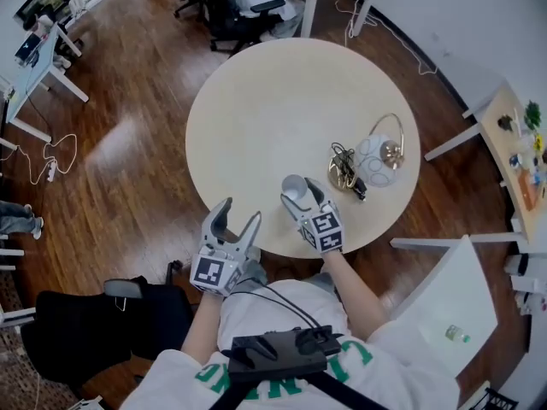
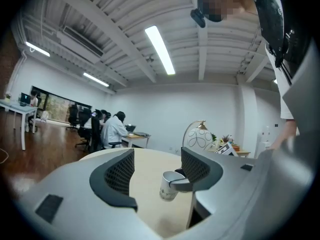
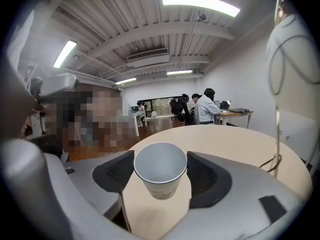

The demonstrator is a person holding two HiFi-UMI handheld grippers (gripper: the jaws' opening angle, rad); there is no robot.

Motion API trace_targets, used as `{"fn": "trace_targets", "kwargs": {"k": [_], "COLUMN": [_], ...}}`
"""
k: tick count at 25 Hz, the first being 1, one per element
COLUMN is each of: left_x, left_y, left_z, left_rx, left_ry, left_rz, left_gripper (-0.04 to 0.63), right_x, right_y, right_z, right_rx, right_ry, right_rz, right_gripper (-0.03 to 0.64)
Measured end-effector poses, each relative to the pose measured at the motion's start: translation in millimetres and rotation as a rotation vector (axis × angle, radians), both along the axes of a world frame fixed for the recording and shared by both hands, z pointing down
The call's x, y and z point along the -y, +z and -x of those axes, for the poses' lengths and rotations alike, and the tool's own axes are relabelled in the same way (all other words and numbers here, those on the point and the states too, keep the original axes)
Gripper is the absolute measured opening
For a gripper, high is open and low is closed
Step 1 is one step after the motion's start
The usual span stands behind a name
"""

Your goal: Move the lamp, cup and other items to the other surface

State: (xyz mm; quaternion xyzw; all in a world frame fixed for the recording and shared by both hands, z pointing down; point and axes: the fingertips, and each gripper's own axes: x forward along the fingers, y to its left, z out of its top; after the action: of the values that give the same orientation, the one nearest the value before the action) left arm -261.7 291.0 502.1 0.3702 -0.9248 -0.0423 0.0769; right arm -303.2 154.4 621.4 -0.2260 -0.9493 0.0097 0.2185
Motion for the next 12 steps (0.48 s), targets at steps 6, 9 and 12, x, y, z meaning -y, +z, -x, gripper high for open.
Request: {"fn": "trace_targets", "kwargs": {"k": [6,9,12], "left_x": [102,150,192], "left_y": [-22,-24,-12], "left_z": [-20,-36,-56], "left_rx": [-0.002,-0.003,0.029], "left_ry": [0.227,0.345,0.47], "left_rz": [-0.036,-0.032,-0.004], "left_gripper": [0.282,0.282,0.282], "right_x": [92,139,179], "right_y": [-39,-56,-71], "right_z": [-62,-95,-133], "right_rx": [0.059,0.094,0.121], "right_ry": [0.211,0.343,0.457], "right_rz": [0.069,0.094,0.11], "right_gripper": [0.356,0.356,0.357]}}
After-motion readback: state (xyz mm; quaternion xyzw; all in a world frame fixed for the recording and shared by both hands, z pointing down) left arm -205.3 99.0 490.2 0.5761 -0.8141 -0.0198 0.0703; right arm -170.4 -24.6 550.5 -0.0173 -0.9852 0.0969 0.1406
